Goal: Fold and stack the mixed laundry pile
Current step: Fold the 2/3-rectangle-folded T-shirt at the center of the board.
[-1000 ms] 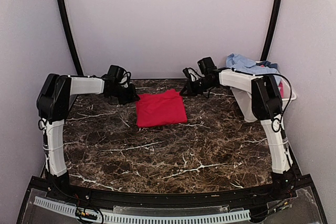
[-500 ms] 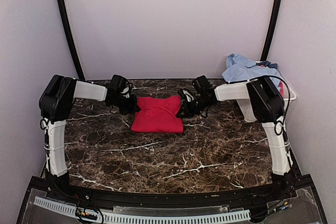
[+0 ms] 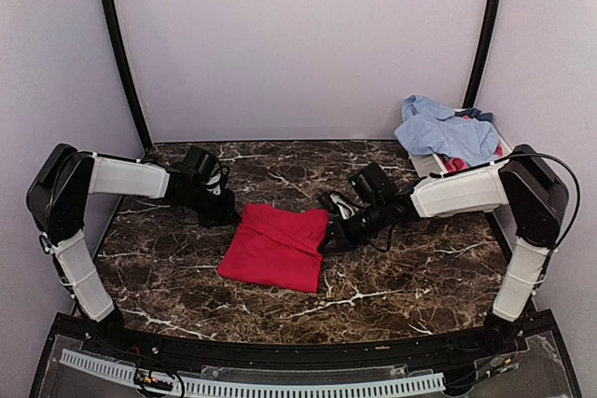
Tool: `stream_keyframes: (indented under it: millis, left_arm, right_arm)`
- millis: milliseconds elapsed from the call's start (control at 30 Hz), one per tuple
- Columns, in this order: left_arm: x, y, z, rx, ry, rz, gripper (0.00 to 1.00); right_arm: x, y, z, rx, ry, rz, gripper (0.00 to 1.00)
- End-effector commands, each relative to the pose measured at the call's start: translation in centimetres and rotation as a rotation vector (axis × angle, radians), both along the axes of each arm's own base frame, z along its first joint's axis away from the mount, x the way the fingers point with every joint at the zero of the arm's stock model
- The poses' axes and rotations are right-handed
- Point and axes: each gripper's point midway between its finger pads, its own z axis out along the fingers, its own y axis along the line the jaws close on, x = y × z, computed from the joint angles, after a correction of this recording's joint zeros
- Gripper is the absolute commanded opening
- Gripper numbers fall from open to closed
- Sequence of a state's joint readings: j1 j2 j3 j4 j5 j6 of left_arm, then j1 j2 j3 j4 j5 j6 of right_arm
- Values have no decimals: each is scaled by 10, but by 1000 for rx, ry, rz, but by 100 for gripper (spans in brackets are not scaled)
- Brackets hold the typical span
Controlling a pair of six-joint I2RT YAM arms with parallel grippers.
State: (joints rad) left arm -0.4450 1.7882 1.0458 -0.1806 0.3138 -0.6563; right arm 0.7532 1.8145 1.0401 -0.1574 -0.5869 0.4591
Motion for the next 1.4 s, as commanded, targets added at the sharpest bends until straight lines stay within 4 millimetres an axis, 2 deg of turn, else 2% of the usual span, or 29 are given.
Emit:
stream_keyframes:
  millis: [0,67,133,233,367,400,467,567,600,667,733,900,1000,1033,1133,1167,1200,1367]
  left_arm:
    - [11,21,15,67,-25,42,0]
    - [10,22,15,70,-15,48,0]
    - [10,25,17,78,-20,61,0]
    - [12,32,21,96,-52,70,3]
    - [18,26,43,85,-134,-2,38]
    - [18,26,55,78,-174,-12,53]
    - [21,26,82,74,-285,-49,65]
    - [23,12,120,64,-467,-178,70]
    - [23,7,126,81,-501,-211,70]
    - [14,-14,128,188,-626,-393,71]
    - [8,-27,123,257,-699,-544,71]
    - [-10,-53,110,249,-796,-840,68]
    - [-19,-63,98,247,-864,-1018,62]
    - [-18,-65,97,249,-877,-1043,60]
    - [-18,-69,75,265,-859,-1151,50]
    - [-16,-71,76,263,-858,-1168,48]
    - [-17,-73,68,257,-850,-1198,45]
    - [-10,-82,61,250,-884,-1256,39]
  right_arm:
    - [22,-13,12,-44,-71,-74,2]
    - [33,-18,17,-50,-78,-85,11]
    - [42,-22,26,-46,-98,-98,36]
    - [55,-29,37,-48,-131,-105,50]
    - [72,-30,52,-31,-181,-94,52]
    - [77,-27,59,-17,-197,-86,52]
    - [88,-19,73,17,-219,-67,52]
    - [105,2,95,83,-248,-15,52]
    - [109,9,98,105,-250,11,52]
    - [115,21,98,130,-236,52,51]
    - [119,32,91,155,-207,91,50]
    - [125,54,77,210,-142,150,47]
    - [130,64,73,226,-130,167,44]
    - [133,65,71,225,-127,165,43]
    - [138,71,63,227,-118,168,39]
    - [140,73,62,230,-114,169,37]
    - [142,75,59,230,-113,170,36]
    - [149,85,46,231,-94,180,28]
